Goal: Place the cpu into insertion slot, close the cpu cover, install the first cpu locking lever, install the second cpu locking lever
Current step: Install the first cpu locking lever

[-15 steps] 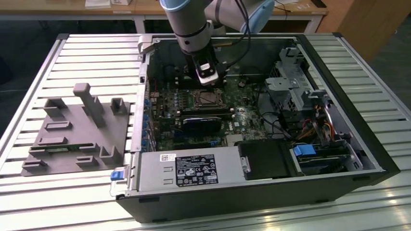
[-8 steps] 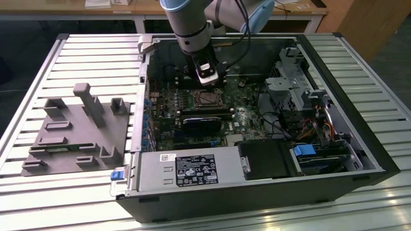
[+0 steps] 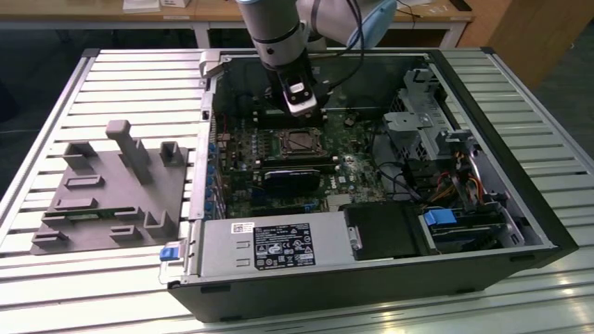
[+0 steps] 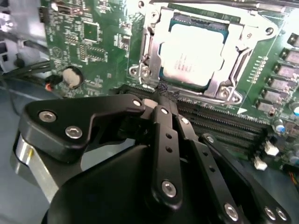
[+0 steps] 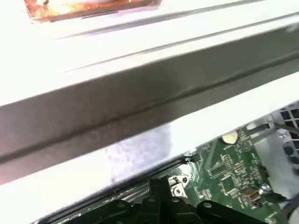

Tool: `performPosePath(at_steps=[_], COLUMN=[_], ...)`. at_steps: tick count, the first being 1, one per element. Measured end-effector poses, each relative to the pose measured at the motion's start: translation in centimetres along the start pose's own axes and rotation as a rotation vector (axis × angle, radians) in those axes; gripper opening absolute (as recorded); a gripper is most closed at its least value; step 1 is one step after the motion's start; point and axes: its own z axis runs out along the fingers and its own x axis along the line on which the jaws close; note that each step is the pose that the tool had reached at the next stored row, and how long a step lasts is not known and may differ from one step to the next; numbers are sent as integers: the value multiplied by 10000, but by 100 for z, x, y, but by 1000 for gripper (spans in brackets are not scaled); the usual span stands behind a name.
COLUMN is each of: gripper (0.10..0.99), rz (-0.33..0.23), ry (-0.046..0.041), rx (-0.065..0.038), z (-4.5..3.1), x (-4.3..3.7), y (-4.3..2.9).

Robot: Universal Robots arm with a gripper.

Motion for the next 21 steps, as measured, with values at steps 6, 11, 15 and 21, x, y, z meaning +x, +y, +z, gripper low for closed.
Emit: performPosePath(at_steps=[6,11,15,21], gripper=[106,106,106,106], rz=[0,-16,-50,-97], ry=[0,154,534,928], rx=[-2,184,624,1124], z=[-68,-64,-55,-44], x=[-18,-24,-41,-74], y=[14,16,23,24])
